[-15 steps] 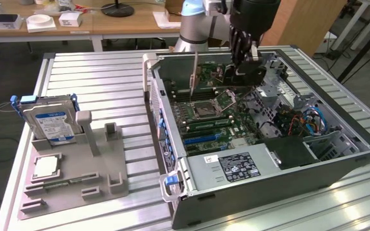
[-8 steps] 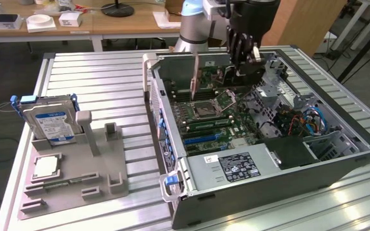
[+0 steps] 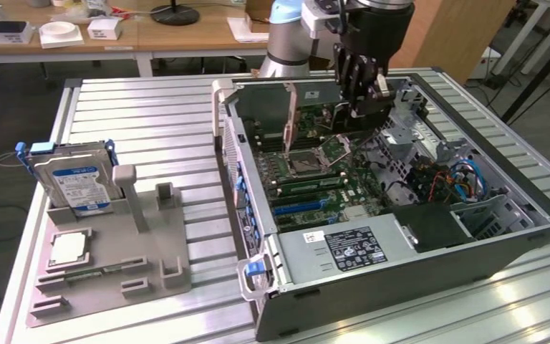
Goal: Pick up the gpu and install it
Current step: 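Insert the gpu into the slot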
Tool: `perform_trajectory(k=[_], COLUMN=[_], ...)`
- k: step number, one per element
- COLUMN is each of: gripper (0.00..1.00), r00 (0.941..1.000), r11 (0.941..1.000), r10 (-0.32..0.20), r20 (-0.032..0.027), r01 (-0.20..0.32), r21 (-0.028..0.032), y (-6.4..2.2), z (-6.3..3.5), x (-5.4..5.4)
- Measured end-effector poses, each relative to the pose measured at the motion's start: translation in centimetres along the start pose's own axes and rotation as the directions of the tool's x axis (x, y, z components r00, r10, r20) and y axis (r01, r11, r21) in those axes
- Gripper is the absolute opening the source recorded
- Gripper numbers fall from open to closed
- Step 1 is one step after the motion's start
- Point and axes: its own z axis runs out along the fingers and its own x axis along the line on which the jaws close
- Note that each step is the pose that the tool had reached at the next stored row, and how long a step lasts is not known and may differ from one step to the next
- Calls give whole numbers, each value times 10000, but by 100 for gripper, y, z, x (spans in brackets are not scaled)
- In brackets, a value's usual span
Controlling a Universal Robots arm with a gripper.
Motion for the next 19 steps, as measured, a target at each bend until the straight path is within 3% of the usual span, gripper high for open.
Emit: perform_trajectory(k=[9, 11, 14, 19], gripper=[28, 28, 28, 28], r00=[10000, 10000, 10000, 10000], r11=[10000, 10000, 9999, 9999], r10=[-3, -4, 1, 3], r20=[-2, -1, -2, -2], r01=[3, 4, -2, -3], r21=[-1, -32, -126, -143], y=[-3, -5, -5, -5], z=[0, 1, 0, 1], x=[0, 0, 0, 0])
